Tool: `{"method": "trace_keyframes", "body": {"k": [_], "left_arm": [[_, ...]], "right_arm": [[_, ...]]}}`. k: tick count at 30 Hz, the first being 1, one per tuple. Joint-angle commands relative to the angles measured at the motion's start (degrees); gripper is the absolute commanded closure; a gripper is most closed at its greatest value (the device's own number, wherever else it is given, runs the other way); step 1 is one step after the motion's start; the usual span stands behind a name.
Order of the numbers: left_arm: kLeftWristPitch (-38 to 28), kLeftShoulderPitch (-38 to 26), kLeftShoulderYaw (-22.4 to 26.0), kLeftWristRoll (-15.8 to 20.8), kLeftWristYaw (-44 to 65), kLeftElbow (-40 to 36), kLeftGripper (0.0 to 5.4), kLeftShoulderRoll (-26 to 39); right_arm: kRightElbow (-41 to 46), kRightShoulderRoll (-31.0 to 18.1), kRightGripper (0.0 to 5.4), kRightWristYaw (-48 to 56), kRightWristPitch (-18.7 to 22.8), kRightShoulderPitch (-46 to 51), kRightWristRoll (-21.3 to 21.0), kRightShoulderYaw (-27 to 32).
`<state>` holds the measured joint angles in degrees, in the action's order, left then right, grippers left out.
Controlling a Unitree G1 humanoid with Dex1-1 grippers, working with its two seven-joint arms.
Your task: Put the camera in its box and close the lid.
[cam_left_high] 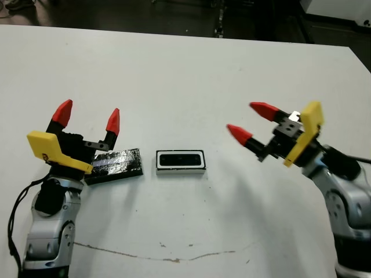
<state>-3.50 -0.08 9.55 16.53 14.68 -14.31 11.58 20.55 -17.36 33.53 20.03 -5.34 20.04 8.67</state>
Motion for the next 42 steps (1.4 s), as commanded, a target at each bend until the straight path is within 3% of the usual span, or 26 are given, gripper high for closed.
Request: {"method": "trace_keyframes", "body": {"k": [1, 4, 8, 15, 22, 26, 28, 31, 42], "left_arm": [[1.1, 0.3, 0.6, -0.1, 1.5, -1.0, 0.0, 2.2], [2.4, 0.7, 0.8, 0.1, 3.2, -2.8, 0.0, 4.6], [4.5, 0.4, 1.7, 3.0, 9.7, -4.2, 0.0, 9.9], [11.6, -2.4, 3.5, 9.4, 23.1, -5.0, 0.0, 22.3], [22.0, -12.7, 1.7, 14.5, 37.9, 0.4, 0.0, 34.8], [32.0, -21.7, -2.4, 20.0, 48.4, 8.4, 0.0, 37.2], [33.7, -25.7, -5.4, 19.6, 53.1, 13.1, 0.0, 37.0], [32.6, -28.2, -9.0, 15.8, 55.9, 15.8, 0.0, 36.8], [30.8, -29.3, -15.2, 11.8, 62.6, 20.3, 0.0, 32.7]], "right_arm": [[3.3, 3.6, 1.93, -5.5, -1.0, 6.1, 1.1, 1.8], [3.8, 7.5, 2.47, -9.7, -4.7, 10.0, 0.5, 1.6], [3.9, 11.0, 3.09, -14.6, -7.7, 12.5, -1.2, 0.6], [3.1, 12.8, 4.25, -18.1, -10.0, 13.7, -2.2, -0.9], [2.0, 13.0, 5.38, -18.8, -12.0, 13.5, -3.0, -1.8], [1.6, 13.2, 5.38, -19.3, -12.4, 13.3, -2.8, -2.2], [1.8, 13.1, 5.38, -19.5, -12.1, 13.3, -2.8, -2.3], [1.4, 13.0, 5.38, -19.3, -12.6, 13.3, -2.7, -2.3], [1.6, 13.0, 5.38, -19.9, -11.9, 13.2, -2.3, -2.4]]}}
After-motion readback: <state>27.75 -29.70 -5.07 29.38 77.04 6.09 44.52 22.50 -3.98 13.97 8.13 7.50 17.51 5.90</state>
